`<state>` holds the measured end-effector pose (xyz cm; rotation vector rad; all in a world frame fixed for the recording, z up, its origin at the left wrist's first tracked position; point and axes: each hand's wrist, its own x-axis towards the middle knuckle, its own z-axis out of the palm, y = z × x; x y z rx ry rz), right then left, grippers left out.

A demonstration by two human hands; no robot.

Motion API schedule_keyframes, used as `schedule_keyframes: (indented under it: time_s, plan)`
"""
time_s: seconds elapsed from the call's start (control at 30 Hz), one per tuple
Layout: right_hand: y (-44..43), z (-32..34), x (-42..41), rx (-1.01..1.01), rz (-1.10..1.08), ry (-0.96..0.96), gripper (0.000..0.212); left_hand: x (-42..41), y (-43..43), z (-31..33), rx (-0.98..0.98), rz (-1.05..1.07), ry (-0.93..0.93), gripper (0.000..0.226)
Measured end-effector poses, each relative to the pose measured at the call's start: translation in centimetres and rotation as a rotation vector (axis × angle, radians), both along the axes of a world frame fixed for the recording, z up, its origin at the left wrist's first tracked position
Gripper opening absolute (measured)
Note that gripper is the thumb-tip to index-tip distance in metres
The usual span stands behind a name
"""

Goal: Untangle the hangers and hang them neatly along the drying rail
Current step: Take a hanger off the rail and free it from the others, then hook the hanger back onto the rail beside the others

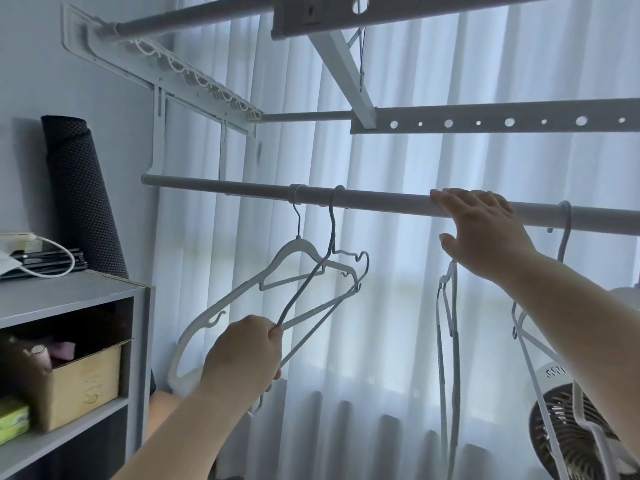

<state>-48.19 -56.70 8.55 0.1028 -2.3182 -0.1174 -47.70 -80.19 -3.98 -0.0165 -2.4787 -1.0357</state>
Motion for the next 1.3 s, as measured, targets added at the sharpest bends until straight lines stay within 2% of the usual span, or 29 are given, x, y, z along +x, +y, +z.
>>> schedule_keyframes:
  time_s: [0.13, 0.2, 0.23, 0.3, 0.37, 0.43, 0.5, 0.6, 0.7, 0.77, 0.83, 0.87, 0.93, 0.97, 1.03, 1.1, 1.17, 1.23, 1.3]
  plan:
    - [0.1, 0.0, 0.1, 0.016, -0.003, -0.031, 0.063, 0.7, -0.1, 0.3, -0.030, 0.013, 0.022, 0.026]
    - [0.3, 0.3, 0.5, -0.006, 0.020, -0.047, 0.067, 1.1, -0.2, 0.3, -0.110, 0.071, 0.086, 0.035]
    - [0.4, 0.5, 0.7, -0.043, 0.042, -0.050, 0.068, 1.5, -0.2, 0.2, -0.158, 0.116, 0.170, 0.039]
    - [0.7, 1.0, 1.1, -0.126, 0.073, -0.040, 0.065, 2.6, 0.1, 0.3, -0.194, 0.140, 0.474, 0.043]
    - [1.0, 1.2, 1.2, -0.180, 0.073, -0.032, 0.056, 4.1, 1.2, 0.6, -0.107, 0.031, 0.699, 0.041]
    - [1.2, 1.1, 1.3, -0.194, 0.062, -0.041, 0.047, 5.4, 3.0, 0.6, 0.059, -0.157, 0.621, 0.034]
    - [1.2, 1.1, 1.5, -0.198, 0.043, -0.056, 0.043, 6.3, 5.0, 0.1, 0.168, -0.299, 0.403, 0.041]
    - [1.1, 1.2, 1.6, -0.209, 0.020, -0.070, 0.041, 6.3, 8.1, -1.6, 0.091, -0.389, 0.241, 0.068]
    - [1.0, 1.2, 1.4, -0.208, 0.011, -0.077, 0.039, 6.3, 10.1, -2.5, 0.118, -0.456, 0.069, 0.072]
    - [1.0, 1.1, 1.3, -0.205, 0.008, -0.077, 0.039, 6.3, 10.9, -2.9, 0.190, -0.549, 0.040, 0.059]
    - [0.9, 1.1, 1.3, -0.194, 0.004, -0.070, 0.039, 6.3, 11.2, -2.6, 0.267, -0.581, 0.086, 0.019]
    - [0.9, 1.0, 1.3, -0.182, 0.003, -0.069, 0.040, 6.2, 11.4, -2.4, 0.307, -0.580, 0.101, 0.009]
    - [0.9, 1.0, 1.3, -0.151, -0.002, -0.073, 0.041, 5.9, 11.7, -1.2, 0.378, -0.591, 0.104, 0.014]
    - [0.8, 1.0, 1.4, -0.140, -0.004, -0.078, 0.042, 5.7, 12.0, -0.6, 0.385, -0.601, 0.086, 0.025]
    - [0.8, 1.1, 1.5, -0.132, -0.006, -0.093, 0.047, 5.5, 12.8, 0.4, 0.348, -0.645, 0.013, 0.065]
    - [0.8, 1.1, 1.6, -0.124, -0.002, -0.095, 0.051, 5.7, 13.3, 1.1, 0.232, -0.629, -0.051, 0.088]
    - [0.8, 1.1, 1.6, -0.118, 0.005, -0.093, 0.052, 6.0, 13.5, 1.3, 0.092, -0.601, -0.070, 0.088]
    - [0.9, 1.1, 1.6, -0.118, 0.009, -0.098, 0.053, 6.0, 13.4, 1.2, -0.013, -0.572, -0.111, 0.076]
    - [1.2, 1.1, 1.6, -0.121, 0.014, -0.102, 0.055, 5.6, 12.8, 0.7, 0.002, -0.574, -0.192, 0.059]
